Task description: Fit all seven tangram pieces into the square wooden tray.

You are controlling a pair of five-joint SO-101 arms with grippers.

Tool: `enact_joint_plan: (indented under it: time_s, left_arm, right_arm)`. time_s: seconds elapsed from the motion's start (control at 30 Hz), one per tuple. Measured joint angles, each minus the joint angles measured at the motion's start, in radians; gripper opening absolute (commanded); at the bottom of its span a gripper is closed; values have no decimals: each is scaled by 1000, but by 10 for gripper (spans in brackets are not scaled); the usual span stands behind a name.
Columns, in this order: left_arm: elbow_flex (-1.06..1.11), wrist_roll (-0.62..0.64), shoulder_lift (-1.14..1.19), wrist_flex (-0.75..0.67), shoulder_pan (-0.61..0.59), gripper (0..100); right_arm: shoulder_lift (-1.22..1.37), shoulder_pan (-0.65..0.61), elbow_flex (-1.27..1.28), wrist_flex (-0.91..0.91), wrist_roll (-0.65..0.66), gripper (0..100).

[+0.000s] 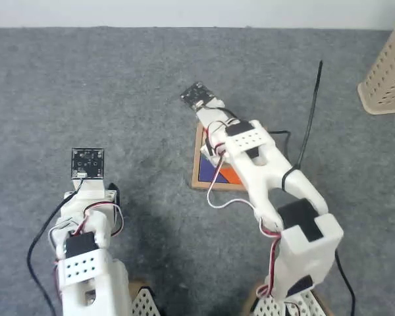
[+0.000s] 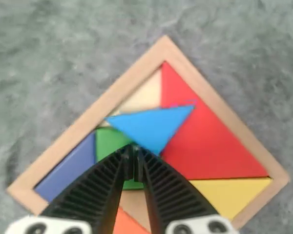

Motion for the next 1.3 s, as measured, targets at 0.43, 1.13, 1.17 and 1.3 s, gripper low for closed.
enact_joint_plan:
  time_s: [0.43, 1.13, 1.17, 1.3]
  left_arm:
    - [0, 0, 0, 0, 0, 168]
    - [0, 0, 0, 0, 0, 168]
    - [0, 0, 0, 0, 0, 168]
    - [0, 0, 0, 0, 0, 168]
  right_arm:
    - [8, 51, -23, 2, 21, 6]
    - [97, 91, -78, -132, -20, 6]
    - [97, 91, -78, -117, -20, 6]
    - [52, 91, -78, -8, -20, 6]
